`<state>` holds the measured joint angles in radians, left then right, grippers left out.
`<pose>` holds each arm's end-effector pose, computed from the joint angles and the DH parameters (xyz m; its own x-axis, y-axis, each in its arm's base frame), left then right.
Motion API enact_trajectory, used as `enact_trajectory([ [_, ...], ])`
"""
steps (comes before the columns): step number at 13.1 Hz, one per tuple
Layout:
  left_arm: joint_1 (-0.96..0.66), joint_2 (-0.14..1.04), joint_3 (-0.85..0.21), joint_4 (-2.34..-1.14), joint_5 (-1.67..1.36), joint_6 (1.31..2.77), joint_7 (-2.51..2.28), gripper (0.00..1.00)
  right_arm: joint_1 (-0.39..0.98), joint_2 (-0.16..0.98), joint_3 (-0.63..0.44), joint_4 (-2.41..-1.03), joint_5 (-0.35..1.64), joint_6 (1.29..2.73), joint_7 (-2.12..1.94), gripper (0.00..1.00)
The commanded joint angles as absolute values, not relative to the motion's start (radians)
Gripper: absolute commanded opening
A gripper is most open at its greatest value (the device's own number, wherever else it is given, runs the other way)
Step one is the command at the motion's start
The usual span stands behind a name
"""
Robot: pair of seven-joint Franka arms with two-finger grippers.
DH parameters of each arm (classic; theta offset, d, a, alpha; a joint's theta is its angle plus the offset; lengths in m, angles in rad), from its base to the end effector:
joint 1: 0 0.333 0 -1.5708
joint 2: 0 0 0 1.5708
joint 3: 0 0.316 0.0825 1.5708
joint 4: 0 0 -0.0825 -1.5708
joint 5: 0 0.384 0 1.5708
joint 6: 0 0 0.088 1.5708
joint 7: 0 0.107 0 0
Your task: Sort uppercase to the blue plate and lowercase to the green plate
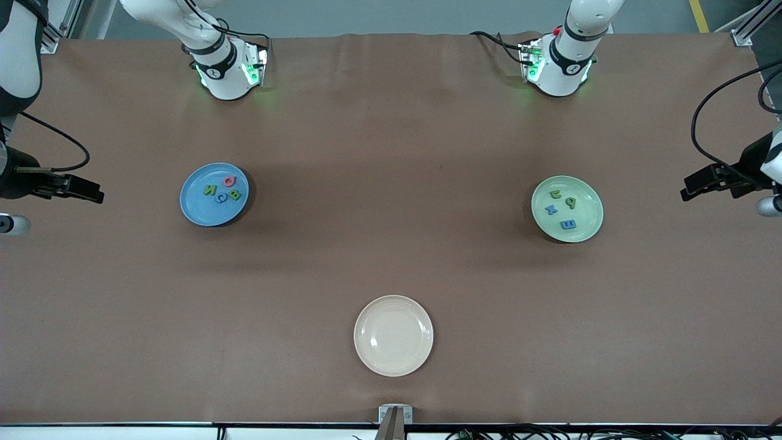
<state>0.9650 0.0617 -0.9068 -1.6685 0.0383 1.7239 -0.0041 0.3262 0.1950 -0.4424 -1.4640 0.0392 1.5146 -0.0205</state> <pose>0.5741 0.0490 0.5696 0.9982 0.0582 0.0175 0.0580 -0.9983 0.0107 0.5985 -0.0414 0.5668 0.9874 -0.0956 -0.1263 -0.0910 -0.9950 0.0413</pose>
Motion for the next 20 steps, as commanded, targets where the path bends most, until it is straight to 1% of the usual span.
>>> enact_trajectory([
  [1, 0.963, 0.046, -0.897, -1.565, 0.018, 1.631, 0.006, 1.0, 0.324, 0.204, -0.44, -1.392, 0.054, 1.488, -0.005, 1.0],
  [3, 0.963, 0.048, -0.897, -1.526, 0.018, 1.605, 0.006, 1.0, 0.318, 0.201, -0.443, -1.375, 0.055, 1.442, -0.009, 1.0],
  [5, 0.963, 0.048, -0.897, -1.517, 0.018, 1.603, 0.006, 1.0, 0.318, 0.192, -0.443, -1.332, 0.054, 1.396, 0.001, 1.0],
  [9, 0.942, 0.046, -0.893, -1.505, 0.02, 1.592, 0.009, 1.0, 0.319, 0.152, -0.445, -1.345, 0.055, 1.378, -0.008, 1.0],
  [10, 0.902, 0.048, -0.864, -1.503, 0.021, 1.591, 0.005, 1.0, 0.318, 0.147, -0.446, -1.35, 0.055, 1.35, -0.008, 1.0],
  [12, 0.737, 0.046, -0.699, -1.505, 0.021, 1.591, 0.005, 1.0, 0.305, 0.143, -0.448, -1.368, 0.057, 1.345, -0.008, 1.0],
  [13, 0.63, 0.046, -0.587, -1.505, 0.02, 1.591, 0.006, 1.0, 0.307, 0.135, -0.446, -1.38, 0.055, 1.344, -0.009, 1.0],
  [15, 0.449, 0.032, -0.395, -1.506, 0.018, 1.589, 0.009, 1.0, 0.305, 0.092, -0.446, -1.443, 0.055, 1.362, -0.009, 1.0],
  [16, 0.378, 0.032, -0.323, -1.508, 0.018, 1.588, 0.011, 1.0, 0.295, 0.075, -0.434, -1.465, 0.052, 1.383, -0.009, 1.0],
  [17, 0.309, 0.028, -0.255, -1.508, 0.018, 1.582, 0.012, 1.0, 0.238, 0.063, -0.381, -1.477, 0.052, 1.393, -0.009, 1.0],
  [18, 0.237, 0.023, -0.185, -1.509, 0.018, 1.58, 0.011, 1.0, 0.142, 0.054, -0.265, -1.477, 0.042, 1.393, -0.009, 1.0],
  [19, 0.169, 0.018, -0.114, -1.516, 0.018, 1.574, 0.012, 1.0, 0.077, 0.04, -0.177, -1.483, 0.032, 1.394, -0.011, 1.0],
  [20, 0.122, 0.018, -0.071, -1.516, 0.018, 1.565, 0.014, 1.0, 0.058, 0.025, -0.148, -1.496, 0.023, 1.405, -0.011, 1.0],
])
